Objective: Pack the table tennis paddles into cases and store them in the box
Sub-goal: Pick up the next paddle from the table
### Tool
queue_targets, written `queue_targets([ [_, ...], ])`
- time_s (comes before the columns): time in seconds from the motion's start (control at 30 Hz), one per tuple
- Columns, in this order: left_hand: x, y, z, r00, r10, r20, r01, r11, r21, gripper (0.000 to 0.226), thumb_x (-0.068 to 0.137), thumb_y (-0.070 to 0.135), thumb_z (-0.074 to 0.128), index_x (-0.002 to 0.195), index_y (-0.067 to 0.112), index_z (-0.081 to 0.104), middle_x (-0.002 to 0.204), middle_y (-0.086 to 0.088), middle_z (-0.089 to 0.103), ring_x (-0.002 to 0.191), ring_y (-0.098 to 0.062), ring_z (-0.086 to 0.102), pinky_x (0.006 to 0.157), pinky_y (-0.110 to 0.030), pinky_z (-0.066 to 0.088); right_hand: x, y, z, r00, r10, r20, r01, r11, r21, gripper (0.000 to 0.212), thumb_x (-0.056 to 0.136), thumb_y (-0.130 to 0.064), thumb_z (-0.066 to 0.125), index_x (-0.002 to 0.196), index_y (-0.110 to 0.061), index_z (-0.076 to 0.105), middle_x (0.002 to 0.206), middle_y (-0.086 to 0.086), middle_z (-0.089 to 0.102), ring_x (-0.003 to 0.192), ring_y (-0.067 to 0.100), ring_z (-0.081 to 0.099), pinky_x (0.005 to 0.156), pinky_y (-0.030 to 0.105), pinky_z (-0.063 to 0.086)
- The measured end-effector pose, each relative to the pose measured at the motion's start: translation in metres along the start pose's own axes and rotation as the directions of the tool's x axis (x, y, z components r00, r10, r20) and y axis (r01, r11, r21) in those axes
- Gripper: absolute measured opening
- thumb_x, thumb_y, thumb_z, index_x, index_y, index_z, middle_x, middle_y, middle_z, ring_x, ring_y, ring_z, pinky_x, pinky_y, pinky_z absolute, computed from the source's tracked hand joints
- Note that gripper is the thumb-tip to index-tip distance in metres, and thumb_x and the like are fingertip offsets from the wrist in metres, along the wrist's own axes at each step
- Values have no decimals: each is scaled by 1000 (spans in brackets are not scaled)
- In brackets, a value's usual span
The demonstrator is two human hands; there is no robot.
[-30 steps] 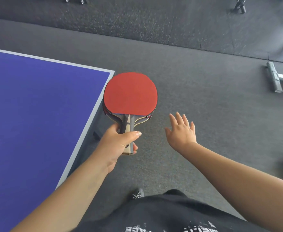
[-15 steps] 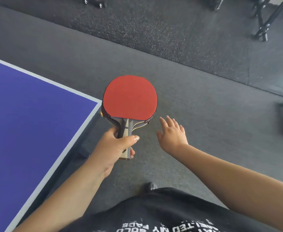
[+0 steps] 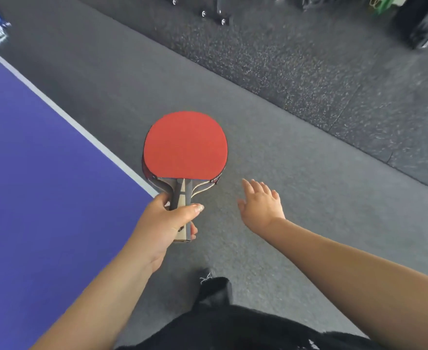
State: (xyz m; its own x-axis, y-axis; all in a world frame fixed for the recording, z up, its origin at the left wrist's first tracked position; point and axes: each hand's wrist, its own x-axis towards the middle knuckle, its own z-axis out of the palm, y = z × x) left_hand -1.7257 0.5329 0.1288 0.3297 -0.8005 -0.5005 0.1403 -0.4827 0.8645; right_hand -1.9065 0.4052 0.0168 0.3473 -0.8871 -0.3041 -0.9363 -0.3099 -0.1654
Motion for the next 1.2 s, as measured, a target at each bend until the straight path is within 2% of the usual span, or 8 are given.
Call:
queue_targets([
  [0.07,28,18,1,1000,-3,-19,3,1000,4,44,69,26,75,107,9,61,93,-18,67,53,-18,60,65,-43,54,34,0,-13,1000,-11,19,12,1000,-14,59,101,-40,30,155,-20,15,161,5,18,148,28,12,119,49,14],
  [0.23,97,57,6,998,13,-55,-14,1000,-15,21,88,10,68,107,12,61,112,-19,68,52,-14,59,54,-29,54,110,11,-47,999,-41,8,41,997,-62,53,102,-41,30,151,-21,26,160,5,19,148,28,12,119,50,13],
  [0.4,151,91,17,996,4,-90,-8,999,-51,35,75,19,77,105,12,61,111,-17,69,53,-16,60,59,-33,53,186,17,-66,996,-79,35,82,990,-113,53,101,-42,32,149,-19,30,159,6,21,147,29,14,119,51,14],
  [0.5,186,106,22,992,3,-130,-12,998,-66,31,85,13,72,112,6,58,112,-21,67,54,-17,59,60,-34,55,242,10,-79,988,-143,55,149,977,-149,52,101,-41,32,148,-18,31,159,6,21,147,28,14,118,51,14],
  [0.7,245,134,28,953,-42,-301,-12,984,-175,28,85,12,71,109,4,57,103,-33,65,55,-21,57,66,-40,52,349,-18,-108,944,-310,112,327,925,-195,53,102,-41,30,151,-21,24,161,6,17,148,29,11,119,50,12],
  [0.83,273,144,18,907,-86,-412,-15,971,-238,28,84,12,73,107,6,59,101,-29,67,54,-21,58,60,-35,52,404,-45,-120,903,-399,156,426,876,-227,54,103,-41,27,153,-20,21,162,6,13,149,29,9,120,50,12],
  [0.97,295,151,-3,858,-154,-491,-10,949,-316,37,80,16,77,111,5,60,81,-20,66,56,-20,60,56,-33,50,447,-86,-122,861,-465,206,506,826,-247,55,103,-41,26,154,-20,19,162,6,11,149,29,8,120,50,12],
  [1.2,360,173,-74,794,-215,-569,-46,912,-409,51,74,20,80,116,4,56,96,-27,68,53,-20,59,53,-31,48,526,-185,-126,807,-536,247,587,774,-237,58,103,-43,26,155,-21,12,163,7,9,149,29,7,120,51,10],
])
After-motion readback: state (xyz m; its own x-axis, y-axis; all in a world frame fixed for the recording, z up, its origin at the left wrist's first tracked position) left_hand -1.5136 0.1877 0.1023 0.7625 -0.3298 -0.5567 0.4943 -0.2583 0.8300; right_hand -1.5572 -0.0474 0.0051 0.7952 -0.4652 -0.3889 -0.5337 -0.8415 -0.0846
